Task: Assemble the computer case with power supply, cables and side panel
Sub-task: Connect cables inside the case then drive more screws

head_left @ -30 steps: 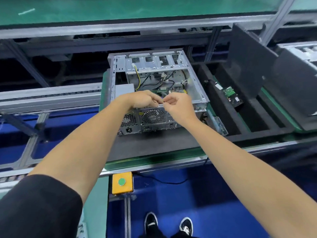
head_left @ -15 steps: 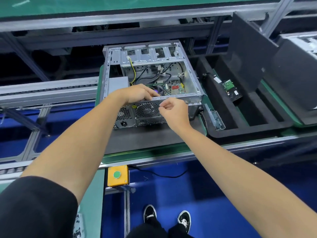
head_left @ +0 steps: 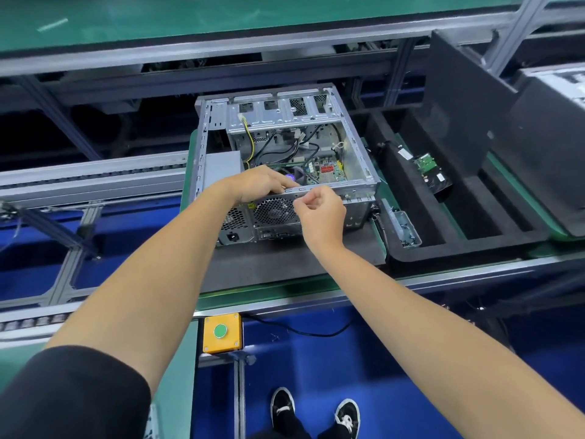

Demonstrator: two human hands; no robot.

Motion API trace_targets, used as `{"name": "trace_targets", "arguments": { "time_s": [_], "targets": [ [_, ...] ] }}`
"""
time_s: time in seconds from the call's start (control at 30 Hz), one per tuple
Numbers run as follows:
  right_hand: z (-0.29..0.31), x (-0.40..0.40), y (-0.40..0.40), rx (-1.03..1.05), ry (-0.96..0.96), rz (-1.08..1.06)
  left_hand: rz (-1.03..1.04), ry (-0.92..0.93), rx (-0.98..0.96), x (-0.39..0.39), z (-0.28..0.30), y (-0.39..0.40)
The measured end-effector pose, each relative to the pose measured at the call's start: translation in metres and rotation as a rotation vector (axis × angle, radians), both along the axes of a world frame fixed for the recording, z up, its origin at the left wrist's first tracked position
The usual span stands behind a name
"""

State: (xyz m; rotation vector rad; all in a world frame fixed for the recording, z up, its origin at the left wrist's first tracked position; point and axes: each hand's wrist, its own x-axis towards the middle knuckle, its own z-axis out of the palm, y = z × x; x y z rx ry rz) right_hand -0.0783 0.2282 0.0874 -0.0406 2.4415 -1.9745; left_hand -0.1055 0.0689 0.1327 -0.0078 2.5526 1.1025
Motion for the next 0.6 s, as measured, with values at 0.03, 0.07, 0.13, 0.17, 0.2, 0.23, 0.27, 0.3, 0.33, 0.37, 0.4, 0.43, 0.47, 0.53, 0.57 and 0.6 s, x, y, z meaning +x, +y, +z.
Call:
{"name": "trace_targets", "arguments": {
  "time_s": [0.03, 0.07, 0.13, 0.17, 0.2, 0.23, 0.27, 0.3, 0.33, 0.37, 0.4, 0.43, 0.47, 0.53, 0.57, 0.6],
  "targets": [
    [0.0, -0.0003, -0.0017, -0.005, -0.001, -0.015, 0.005, 0.005, 0.005, 0.0, 0.0003, 0.0004],
    [-0.0003, -0.0007, -0.0034, -0.004, 0.0, -0.027, 0.006, 0.01, 0.004, 0.0, 0.0006, 0.0007],
    [-0.0011, -0.0006, -0.0065, 0.007, 0.004, -0.045, 0.0, 0.019, 0.004, 0.0, 0.0011, 0.0007],
    [-0.0015, -0.0003, -0.0078, 0.008, 0.006, -0.055, -0.003, 0.018, 0.008, -0.0001, 0.0009, 0.0004],
    [-0.0021, 0.0003, -0.0089, 0.005, 0.006, -0.065, -0.006, 0.015, 0.009, 0.0, 0.0004, -0.0002],
    [-0.0023, 0.0006, -0.0097, 0.003, 0.006, -0.074, -0.007, 0.013, 0.006, -0.0004, -0.0003, -0.0006],
    [-0.0022, 0.0005, -0.0105, 0.004, 0.007, -0.079, -0.007, 0.012, 0.001, -0.0008, -0.0007, -0.0014],
    [-0.0025, 0.0003, -0.011, 0.007, 0.009, -0.08, -0.008, 0.008, -0.002, -0.0012, -0.0013, -0.0021],
    [-0.0028, 0.0002, -0.011, 0.01, 0.013, -0.079, -0.012, 0.001, -0.002, -0.0015, -0.0015, -0.0026],
    [-0.0031, -0.0001, -0.0107, 0.01, 0.017, -0.077, -0.02, -0.008, 0.002, -0.0019, -0.001, -0.0031],
    [-0.0033, 0.0, -0.0103, 0.009, 0.02, -0.074, -0.034, -0.022, 0.003, -0.0025, -0.0008, -0.0037],
    [-0.0033, -0.0001, -0.0099, 0.01, 0.022, -0.069, -0.052, -0.036, -0.001, -0.0035, -0.0008, -0.0043],
    [-0.0034, -0.0002, -0.0097, 0.015, 0.025, -0.064, -0.068, -0.047, -0.009, -0.0051, -0.0009, -0.0052],
    [-0.0041, -0.0001, -0.0098, 0.03, 0.037, -0.057, -0.092, -0.062, -0.019, -0.0069, -0.0005, -0.0065],
    [-0.0045, 0.0001, -0.0102, 0.037, 0.043, -0.057, -0.1, -0.065, -0.018, -0.0075, 0.0, -0.0064],
    [-0.0049, 0.0004, -0.0104, 0.045, 0.048, -0.057, -0.106, -0.066, -0.014, -0.0073, 0.0004, -0.0063]
  ]
}}
